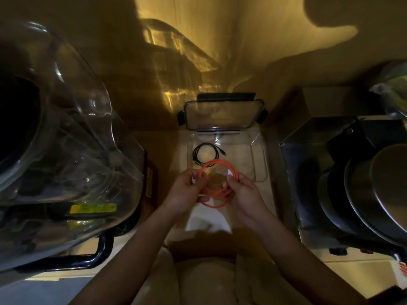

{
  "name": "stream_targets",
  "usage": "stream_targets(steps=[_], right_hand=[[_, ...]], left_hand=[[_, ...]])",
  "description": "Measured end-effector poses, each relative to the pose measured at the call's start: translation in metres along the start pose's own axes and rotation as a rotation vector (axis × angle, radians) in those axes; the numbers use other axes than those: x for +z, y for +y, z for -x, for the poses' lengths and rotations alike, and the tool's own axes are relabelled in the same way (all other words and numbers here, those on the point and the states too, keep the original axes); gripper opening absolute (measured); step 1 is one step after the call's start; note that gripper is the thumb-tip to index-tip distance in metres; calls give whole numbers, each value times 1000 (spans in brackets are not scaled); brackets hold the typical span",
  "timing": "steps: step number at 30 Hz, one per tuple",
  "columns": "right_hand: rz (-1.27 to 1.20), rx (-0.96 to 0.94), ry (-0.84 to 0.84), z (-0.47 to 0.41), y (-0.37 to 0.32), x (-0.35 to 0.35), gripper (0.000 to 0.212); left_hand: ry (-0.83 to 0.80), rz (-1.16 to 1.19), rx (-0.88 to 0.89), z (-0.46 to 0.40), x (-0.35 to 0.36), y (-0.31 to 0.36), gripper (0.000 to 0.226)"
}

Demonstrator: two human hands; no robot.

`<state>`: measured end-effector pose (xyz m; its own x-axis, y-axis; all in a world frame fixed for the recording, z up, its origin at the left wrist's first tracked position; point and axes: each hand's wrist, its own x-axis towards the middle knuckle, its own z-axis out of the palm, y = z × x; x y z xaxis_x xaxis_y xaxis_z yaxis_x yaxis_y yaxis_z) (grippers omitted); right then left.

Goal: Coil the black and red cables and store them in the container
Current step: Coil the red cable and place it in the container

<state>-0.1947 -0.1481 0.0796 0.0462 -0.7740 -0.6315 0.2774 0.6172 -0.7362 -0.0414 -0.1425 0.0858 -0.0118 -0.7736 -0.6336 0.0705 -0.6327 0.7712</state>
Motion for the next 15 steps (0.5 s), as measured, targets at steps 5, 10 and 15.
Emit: stream_targets(steps=[5, 10, 15], right_hand=[[14, -9, 62, -21, -4, 8, 21], [139, -25, 87, -46, -10, 5, 15], [101, 29, 64, -68, -19, 4, 12]], left_hand=[[22, 15, -25, -18, 8, 10, 19], [107, 92, -10, -40, 15, 15, 38], [174, 154, 46, -66, 18, 14, 53]])
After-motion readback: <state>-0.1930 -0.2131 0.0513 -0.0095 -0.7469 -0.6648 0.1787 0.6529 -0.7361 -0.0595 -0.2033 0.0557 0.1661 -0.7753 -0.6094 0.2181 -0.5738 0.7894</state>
